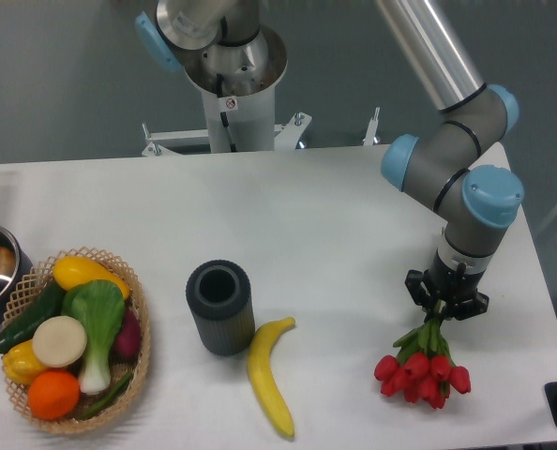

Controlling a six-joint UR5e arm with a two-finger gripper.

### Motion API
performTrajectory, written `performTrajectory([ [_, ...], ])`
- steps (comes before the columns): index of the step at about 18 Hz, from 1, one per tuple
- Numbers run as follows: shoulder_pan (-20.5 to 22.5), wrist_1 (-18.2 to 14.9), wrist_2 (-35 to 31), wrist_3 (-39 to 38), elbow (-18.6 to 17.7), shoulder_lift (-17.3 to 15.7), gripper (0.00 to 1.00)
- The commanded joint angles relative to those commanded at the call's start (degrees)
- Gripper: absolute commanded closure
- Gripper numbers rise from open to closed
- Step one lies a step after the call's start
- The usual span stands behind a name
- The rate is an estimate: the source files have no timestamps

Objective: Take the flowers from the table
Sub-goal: 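Lift the gripped red tulips up off the table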

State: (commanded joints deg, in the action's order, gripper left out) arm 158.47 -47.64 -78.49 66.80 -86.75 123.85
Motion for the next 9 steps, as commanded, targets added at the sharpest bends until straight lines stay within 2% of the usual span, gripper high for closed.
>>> performTrajectory([
  [5, -0.26, 0.0, 0.96, -1.14, 0.44, -3.87, 0.75],
  [9, -0.88, 0.0, 6.75, -4.74, 0.35, -7.03, 0.75],
])
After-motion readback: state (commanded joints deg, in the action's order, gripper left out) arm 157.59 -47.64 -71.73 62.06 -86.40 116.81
